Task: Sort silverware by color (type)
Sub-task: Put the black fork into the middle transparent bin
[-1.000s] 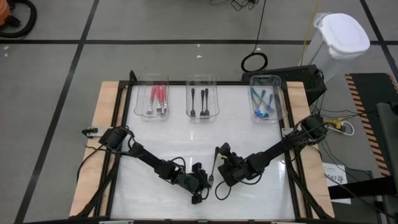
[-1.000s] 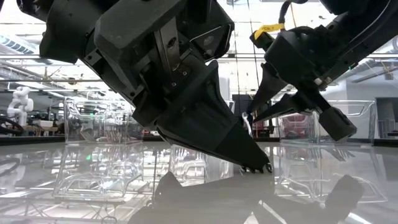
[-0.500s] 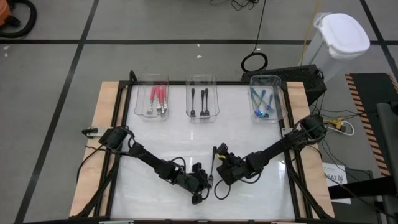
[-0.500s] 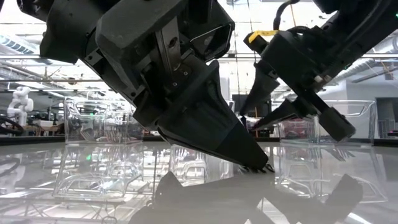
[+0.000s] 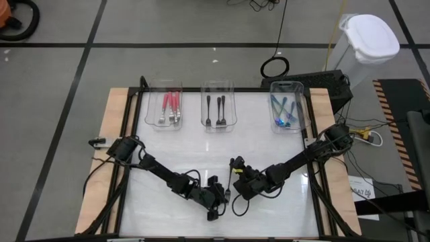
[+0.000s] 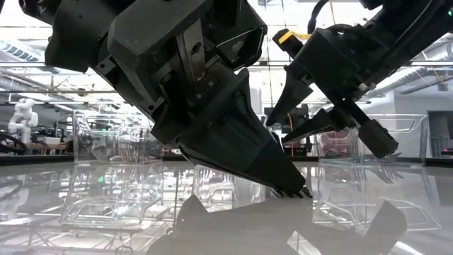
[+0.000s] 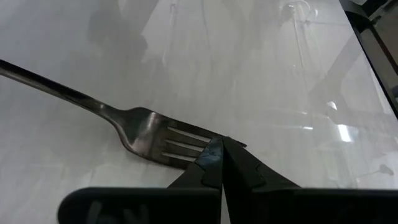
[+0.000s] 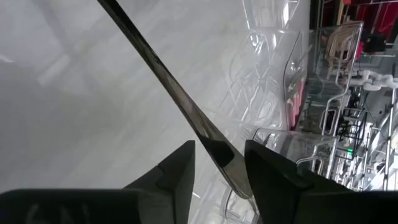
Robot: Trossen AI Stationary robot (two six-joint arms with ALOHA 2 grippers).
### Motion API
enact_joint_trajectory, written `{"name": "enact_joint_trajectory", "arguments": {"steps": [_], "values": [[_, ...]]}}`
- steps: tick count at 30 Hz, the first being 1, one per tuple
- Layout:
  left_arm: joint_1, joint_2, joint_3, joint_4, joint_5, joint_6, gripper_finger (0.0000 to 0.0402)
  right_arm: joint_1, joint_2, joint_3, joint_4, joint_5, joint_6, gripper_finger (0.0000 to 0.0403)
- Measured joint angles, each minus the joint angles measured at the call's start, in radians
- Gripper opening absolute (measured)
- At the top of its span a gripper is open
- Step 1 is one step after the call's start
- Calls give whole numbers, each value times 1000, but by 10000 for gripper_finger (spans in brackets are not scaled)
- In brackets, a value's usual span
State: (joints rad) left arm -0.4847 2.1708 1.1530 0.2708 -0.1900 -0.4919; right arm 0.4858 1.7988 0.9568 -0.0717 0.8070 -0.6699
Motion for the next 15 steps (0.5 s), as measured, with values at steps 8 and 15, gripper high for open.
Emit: {"name": "enact_joint_trajectory", "arguments": {"steps": [8,15], "values": [[0,0,0,0,-1,0,2,-22,0,0,0,-17,13,116],[-1,-1,-1,8,0,0,2,-42,0,-1,-2,-100,32,44]]}}
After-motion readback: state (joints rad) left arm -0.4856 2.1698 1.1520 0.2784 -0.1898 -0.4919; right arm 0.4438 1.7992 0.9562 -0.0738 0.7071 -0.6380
